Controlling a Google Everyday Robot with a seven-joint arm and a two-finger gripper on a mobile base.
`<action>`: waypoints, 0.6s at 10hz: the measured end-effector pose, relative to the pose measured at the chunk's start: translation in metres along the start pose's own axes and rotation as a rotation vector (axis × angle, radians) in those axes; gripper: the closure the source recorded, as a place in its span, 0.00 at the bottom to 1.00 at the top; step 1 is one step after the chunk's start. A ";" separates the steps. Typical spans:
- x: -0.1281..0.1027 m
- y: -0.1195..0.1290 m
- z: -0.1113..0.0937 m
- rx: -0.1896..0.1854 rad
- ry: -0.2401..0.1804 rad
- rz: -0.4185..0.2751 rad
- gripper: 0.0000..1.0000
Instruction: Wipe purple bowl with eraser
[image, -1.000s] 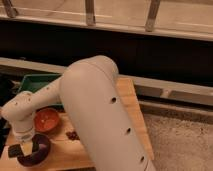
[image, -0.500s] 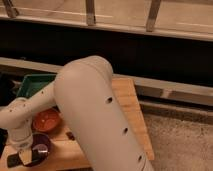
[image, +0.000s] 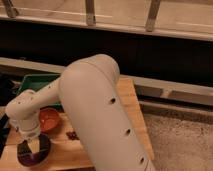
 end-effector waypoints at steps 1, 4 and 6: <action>-0.003 -0.007 -0.002 0.012 -0.006 -0.006 1.00; -0.029 -0.009 0.000 0.029 -0.028 -0.052 1.00; -0.046 0.002 0.004 0.019 -0.047 -0.079 1.00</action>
